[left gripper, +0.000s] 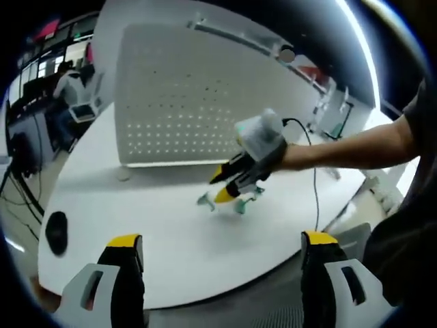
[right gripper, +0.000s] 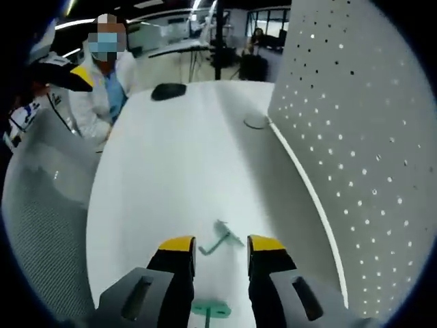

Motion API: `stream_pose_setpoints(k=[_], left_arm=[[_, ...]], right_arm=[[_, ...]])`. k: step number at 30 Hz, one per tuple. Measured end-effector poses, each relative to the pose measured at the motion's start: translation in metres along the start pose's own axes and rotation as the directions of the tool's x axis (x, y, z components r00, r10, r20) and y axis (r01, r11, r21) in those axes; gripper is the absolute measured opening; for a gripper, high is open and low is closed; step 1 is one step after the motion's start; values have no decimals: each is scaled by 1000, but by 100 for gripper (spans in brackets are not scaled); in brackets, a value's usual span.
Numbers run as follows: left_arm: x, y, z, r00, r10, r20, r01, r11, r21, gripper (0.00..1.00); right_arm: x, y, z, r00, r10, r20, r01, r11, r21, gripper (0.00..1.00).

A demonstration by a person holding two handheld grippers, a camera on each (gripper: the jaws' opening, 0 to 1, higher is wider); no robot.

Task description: Insert the hook assembly into the mounting plate slot until the hook locks in place.

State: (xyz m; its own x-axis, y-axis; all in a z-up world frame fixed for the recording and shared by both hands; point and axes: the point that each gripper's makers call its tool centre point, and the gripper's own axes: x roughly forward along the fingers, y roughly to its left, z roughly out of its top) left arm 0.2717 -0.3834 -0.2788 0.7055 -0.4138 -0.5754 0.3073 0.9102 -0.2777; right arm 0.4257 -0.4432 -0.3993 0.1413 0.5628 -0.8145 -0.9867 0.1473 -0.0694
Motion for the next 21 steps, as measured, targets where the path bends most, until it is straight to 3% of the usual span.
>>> stream_pose_setpoints(k=[6,12,15,21], left_arm=[[0,5,-2,1000,9,-6,-9,1000,-11,98],[1,8,4,1000,12,-3,-12,1000,-11,97],[2,9,5,1000,12,-1,-12,1000,-13,97],[3,11,2,1000,12,-8,-12,1000,-22,97]], right_arm=[[12,-4,-9,998,21,-53,-22,999,-26,23],[18,-9,-13,998,29,-55,-28,1000,7,18],[18,-13,-12,999,11,-52,-13,1000,-26,12],[22,-13,-8,998,24,-58,-27,999,-46,10]])
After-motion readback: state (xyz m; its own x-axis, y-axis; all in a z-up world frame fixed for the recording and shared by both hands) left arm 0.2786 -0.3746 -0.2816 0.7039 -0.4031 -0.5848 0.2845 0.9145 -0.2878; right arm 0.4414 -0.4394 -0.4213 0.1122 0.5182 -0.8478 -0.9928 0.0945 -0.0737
